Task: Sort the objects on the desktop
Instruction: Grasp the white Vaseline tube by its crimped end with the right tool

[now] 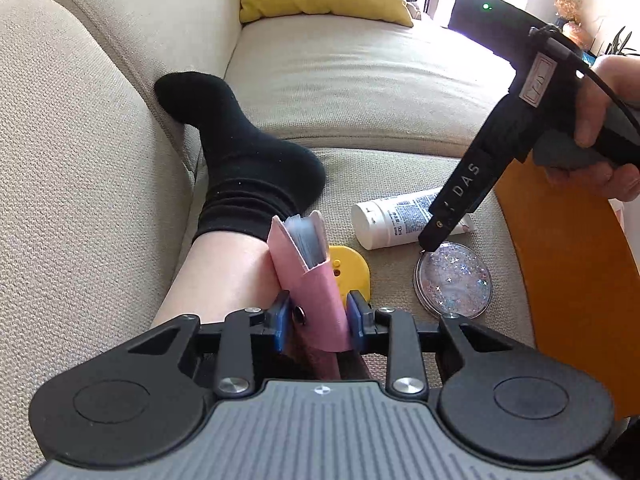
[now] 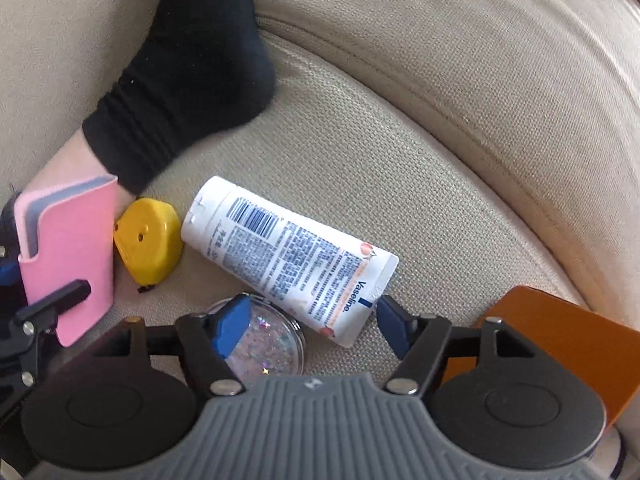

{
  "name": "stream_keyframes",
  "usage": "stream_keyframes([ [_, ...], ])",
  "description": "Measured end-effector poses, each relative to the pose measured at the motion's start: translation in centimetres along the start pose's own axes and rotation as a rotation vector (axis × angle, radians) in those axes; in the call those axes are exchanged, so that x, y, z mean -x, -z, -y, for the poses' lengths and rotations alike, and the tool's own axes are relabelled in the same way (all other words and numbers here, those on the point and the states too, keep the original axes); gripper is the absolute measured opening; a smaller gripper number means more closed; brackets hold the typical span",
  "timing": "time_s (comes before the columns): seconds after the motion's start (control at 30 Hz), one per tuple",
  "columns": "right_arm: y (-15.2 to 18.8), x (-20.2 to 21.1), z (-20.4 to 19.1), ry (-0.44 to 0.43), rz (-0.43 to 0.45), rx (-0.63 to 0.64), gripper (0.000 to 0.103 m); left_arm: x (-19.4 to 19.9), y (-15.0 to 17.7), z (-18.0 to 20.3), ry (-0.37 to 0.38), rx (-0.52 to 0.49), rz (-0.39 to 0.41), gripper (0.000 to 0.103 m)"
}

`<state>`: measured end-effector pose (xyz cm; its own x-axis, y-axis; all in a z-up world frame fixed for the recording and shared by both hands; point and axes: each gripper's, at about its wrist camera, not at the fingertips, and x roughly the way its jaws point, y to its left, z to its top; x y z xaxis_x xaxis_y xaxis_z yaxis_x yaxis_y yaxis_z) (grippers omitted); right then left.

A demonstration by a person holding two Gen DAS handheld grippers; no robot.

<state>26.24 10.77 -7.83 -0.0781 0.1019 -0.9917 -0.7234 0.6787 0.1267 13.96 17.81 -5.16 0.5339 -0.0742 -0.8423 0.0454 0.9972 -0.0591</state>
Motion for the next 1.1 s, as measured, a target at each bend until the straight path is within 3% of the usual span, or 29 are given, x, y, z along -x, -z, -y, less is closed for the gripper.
stream_keyframes([
  [0.13,-0.1,-0.1,0.9,-0.054,0.018,-0.047,0.075,0.2,0.3,-0.3,0.010,0.009,0.007,0.034],
  [0.37,0.8,0.8,4.3,-0.275,0.081,-0.240,0.074,0.1,0.2,-0.3,0.010,0.009,0.011,0.034],
  [0.43,1.2,1.3,4.7,-0.281,0.115,-0.259,0.050,0.1,0.2,-0.2,0.009,0.011,0.010,0.034],
  [0.53,1.7,2.1,4.8,-0.320,0.149,-0.280,0.025,0.1,0.2,0.0,0.005,0.010,0.009,0.034],
  [0.73,2.5,5.0,2.3,-0.296,0.286,-0.197,0.023,0.0,0.1,0.0,-0.001,0.016,0.005,0.033],
  [0.83,2.5,5.7,1.2,-0.374,0.330,-0.161,0.017,0.0,0.1,-0.3,0.001,0.038,0.004,0.032],
  [0.93,2.7,6.1,-0.2,-0.295,0.370,-0.121,0.013,0.1,0.1,-0.5,0.004,0.068,0.003,0.031],
  [1.1,3.4,7.8,-0.8,-0.265,0.431,-0.106,0.007,1.8,0.5,-0.3,0.025,0.103,0.030,0.027],
])
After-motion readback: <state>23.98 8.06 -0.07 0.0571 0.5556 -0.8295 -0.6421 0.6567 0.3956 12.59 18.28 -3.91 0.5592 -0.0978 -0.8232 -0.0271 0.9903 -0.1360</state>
